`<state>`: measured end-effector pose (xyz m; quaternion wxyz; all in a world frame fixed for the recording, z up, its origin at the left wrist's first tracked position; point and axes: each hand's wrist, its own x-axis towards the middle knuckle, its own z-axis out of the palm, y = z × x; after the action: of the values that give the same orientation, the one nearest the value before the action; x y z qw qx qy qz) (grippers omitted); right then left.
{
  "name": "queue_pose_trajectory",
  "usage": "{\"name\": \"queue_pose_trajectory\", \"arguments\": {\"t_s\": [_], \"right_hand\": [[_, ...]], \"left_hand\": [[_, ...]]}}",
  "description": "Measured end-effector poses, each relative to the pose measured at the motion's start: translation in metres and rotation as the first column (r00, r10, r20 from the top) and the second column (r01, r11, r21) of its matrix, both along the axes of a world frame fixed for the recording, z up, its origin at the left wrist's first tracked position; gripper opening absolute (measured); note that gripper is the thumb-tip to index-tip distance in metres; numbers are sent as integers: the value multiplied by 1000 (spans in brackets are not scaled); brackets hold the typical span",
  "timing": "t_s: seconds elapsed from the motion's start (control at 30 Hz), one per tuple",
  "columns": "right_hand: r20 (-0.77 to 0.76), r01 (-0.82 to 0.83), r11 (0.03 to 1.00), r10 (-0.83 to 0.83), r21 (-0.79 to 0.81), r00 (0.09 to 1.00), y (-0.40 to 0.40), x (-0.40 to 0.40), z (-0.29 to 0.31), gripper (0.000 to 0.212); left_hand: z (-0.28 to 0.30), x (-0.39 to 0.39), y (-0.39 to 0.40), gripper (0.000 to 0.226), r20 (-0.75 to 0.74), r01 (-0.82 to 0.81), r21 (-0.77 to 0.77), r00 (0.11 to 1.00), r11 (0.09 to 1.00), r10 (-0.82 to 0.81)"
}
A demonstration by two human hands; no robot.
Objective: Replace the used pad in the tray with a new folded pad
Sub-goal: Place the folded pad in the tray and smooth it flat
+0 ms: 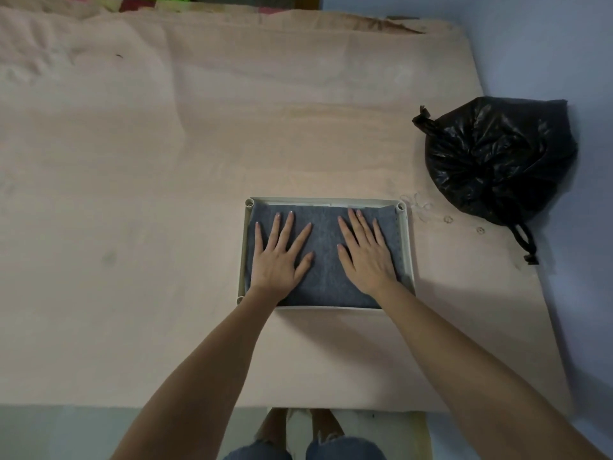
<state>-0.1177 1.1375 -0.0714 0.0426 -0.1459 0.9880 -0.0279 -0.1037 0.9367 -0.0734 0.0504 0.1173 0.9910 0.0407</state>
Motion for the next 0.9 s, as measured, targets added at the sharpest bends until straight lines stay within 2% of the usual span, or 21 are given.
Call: {"name": "queue_pose_trajectory", "arguments": {"t_s": [0.27, 0.47, 0.67, 0.9], "right_hand": [[-14, 79, 996, -80, -40, 997, 10, -3, 0, 55], [-10, 253, 965, -255, -70, 967, 19, -6, 2, 59], [-13, 269, 956, -273, -119, 962, 20, -6, -1, 59], [11, 260, 964, -260, -50, 966, 19, -7, -6, 60]], "left_hand": [[3, 0, -6, 60, -16, -193, 110, 980, 975, 196], [3, -1, -8, 59, -41, -205, 159, 976, 966, 214], [2, -3, -6, 60, -55, -218, 180, 971, 959, 231], [-5, -5, -6, 58, -35, -233, 122, 970, 965, 239]]}}
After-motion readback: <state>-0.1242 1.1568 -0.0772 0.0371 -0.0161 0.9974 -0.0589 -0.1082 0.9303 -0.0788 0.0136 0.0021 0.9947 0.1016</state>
